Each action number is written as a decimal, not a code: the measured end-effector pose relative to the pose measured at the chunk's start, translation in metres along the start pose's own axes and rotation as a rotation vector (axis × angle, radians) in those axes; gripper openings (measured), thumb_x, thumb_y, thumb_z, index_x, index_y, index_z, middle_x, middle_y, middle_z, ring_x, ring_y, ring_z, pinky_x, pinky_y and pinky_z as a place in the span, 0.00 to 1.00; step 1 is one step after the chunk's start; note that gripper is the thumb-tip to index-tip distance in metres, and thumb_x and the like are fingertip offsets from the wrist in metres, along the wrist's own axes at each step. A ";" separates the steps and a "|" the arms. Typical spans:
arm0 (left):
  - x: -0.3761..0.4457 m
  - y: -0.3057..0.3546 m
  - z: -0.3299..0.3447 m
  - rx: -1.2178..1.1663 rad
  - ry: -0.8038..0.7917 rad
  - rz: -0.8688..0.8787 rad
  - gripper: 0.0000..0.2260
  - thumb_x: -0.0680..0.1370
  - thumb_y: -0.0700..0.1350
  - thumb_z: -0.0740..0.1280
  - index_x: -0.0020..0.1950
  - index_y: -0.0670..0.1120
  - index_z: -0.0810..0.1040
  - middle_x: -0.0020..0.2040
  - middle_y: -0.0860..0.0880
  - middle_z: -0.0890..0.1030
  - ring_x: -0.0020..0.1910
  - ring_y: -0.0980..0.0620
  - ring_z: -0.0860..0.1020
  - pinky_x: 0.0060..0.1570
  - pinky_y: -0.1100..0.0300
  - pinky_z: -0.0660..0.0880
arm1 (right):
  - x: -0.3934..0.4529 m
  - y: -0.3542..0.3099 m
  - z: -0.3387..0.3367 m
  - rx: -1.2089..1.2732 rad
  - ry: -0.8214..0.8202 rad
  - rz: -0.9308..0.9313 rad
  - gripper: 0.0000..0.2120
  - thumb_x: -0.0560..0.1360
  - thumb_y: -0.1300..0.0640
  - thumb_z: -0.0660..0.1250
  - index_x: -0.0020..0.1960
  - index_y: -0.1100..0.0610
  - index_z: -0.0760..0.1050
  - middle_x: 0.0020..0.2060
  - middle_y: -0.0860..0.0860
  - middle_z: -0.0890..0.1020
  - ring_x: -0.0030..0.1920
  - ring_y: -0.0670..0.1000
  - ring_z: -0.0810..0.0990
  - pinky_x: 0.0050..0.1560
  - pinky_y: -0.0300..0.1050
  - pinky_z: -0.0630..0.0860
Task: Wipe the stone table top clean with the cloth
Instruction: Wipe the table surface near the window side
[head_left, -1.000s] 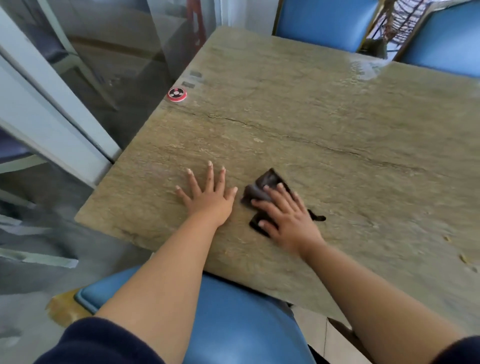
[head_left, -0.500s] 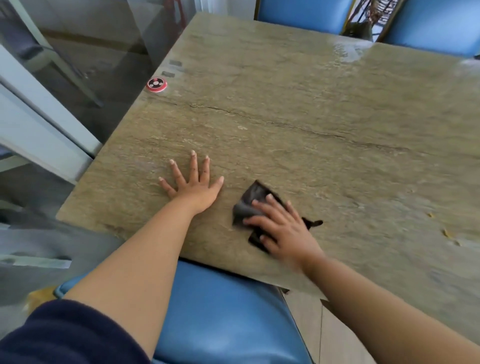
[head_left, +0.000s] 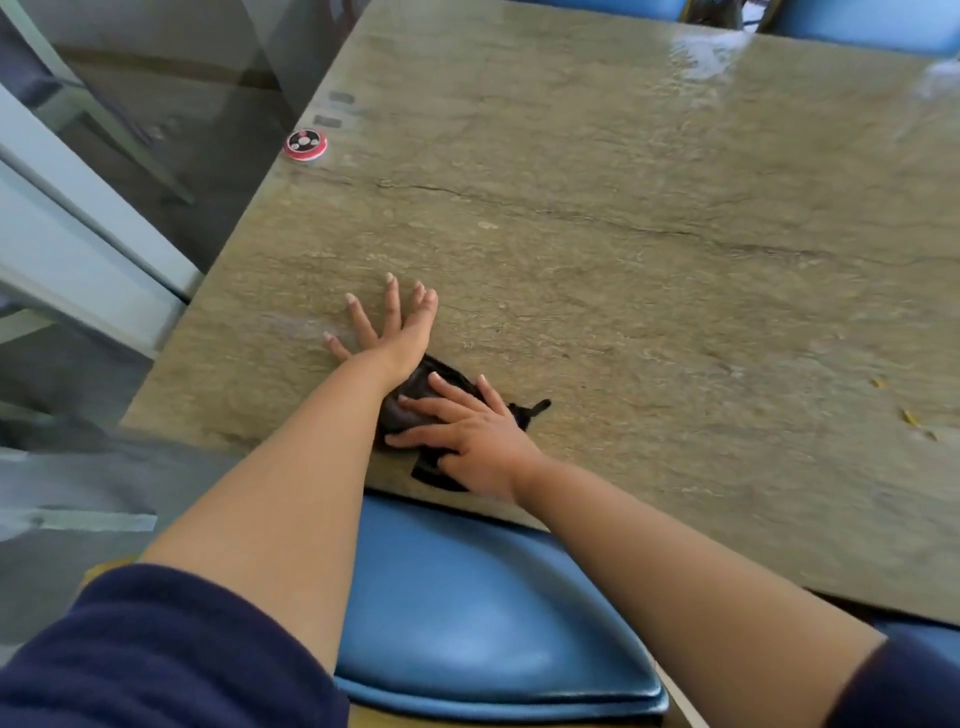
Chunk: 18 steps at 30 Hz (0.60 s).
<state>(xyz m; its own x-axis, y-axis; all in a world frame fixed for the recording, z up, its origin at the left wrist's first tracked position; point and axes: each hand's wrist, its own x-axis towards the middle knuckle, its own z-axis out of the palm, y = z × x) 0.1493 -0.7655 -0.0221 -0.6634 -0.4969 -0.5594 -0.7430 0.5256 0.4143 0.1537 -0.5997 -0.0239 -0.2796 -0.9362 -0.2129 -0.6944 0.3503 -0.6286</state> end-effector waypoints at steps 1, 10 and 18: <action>-0.001 0.001 0.000 0.012 -0.002 -0.004 0.28 0.74 0.72 0.38 0.74 0.70 0.42 0.77 0.64 0.36 0.76 0.44 0.32 0.67 0.30 0.33 | -0.004 0.001 -0.002 0.040 -0.022 -0.016 0.28 0.73 0.64 0.60 0.66 0.38 0.72 0.74 0.37 0.61 0.76 0.42 0.43 0.71 0.52 0.28; -0.015 0.022 0.019 0.295 0.138 0.010 0.29 0.79 0.65 0.38 0.77 0.58 0.36 0.74 0.55 0.25 0.74 0.41 0.28 0.65 0.26 0.36 | -0.090 0.035 -0.007 0.191 0.137 0.170 0.20 0.71 0.70 0.61 0.41 0.48 0.85 0.59 0.33 0.76 0.70 0.33 0.56 0.71 0.42 0.32; -0.036 0.074 0.061 0.565 -0.094 0.462 0.25 0.81 0.62 0.41 0.74 0.64 0.32 0.74 0.56 0.25 0.74 0.47 0.28 0.68 0.30 0.33 | -0.177 0.088 -0.044 0.274 0.416 0.578 0.25 0.70 0.73 0.59 0.35 0.44 0.81 0.60 0.31 0.71 0.75 0.41 0.53 0.73 0.48 0.32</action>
<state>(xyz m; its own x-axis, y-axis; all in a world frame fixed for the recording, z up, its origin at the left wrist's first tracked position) 0.1241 -0.6668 -0.0150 -0.8687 -0.0912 -0.4869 -0.2145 0.9552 0.2038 0.1135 -0.4017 -0.0087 -0.8130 -0.4994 -0.2992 -0.1877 0.7114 -0.6772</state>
